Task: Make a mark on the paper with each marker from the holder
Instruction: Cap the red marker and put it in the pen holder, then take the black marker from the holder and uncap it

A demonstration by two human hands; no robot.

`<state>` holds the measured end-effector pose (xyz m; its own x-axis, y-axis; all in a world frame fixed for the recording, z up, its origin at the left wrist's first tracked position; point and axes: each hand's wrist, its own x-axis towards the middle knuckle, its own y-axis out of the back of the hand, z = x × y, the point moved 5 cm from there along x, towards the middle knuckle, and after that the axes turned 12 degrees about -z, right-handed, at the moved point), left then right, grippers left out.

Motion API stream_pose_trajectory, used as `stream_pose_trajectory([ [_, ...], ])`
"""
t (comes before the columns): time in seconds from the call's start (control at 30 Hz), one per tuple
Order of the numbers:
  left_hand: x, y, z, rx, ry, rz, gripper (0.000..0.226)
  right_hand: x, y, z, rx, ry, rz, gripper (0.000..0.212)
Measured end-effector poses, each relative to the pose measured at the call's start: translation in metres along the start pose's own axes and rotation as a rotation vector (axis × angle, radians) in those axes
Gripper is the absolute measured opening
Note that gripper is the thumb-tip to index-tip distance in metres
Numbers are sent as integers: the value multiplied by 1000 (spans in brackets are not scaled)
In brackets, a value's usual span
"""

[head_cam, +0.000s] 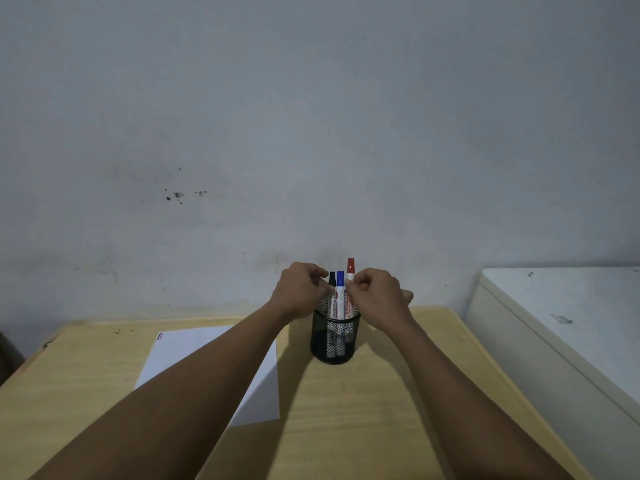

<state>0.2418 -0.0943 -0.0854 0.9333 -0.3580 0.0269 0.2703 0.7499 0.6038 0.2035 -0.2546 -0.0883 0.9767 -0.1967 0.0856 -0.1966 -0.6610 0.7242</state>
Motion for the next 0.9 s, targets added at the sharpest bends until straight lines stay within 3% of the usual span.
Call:
stream_pose_trajectory([
  [0.23,0,-1,0,4,-26,27,40,2,-6,-1,-111,-3,-35,16],
  [0.4,1,-2,0,-3,-43,12,52,5,-4,-2,-80,-7,-9,26],
  [0.9,-7,-5,5,-4,-60,23,42,12,0,-9,-93,-3,15,31],
])
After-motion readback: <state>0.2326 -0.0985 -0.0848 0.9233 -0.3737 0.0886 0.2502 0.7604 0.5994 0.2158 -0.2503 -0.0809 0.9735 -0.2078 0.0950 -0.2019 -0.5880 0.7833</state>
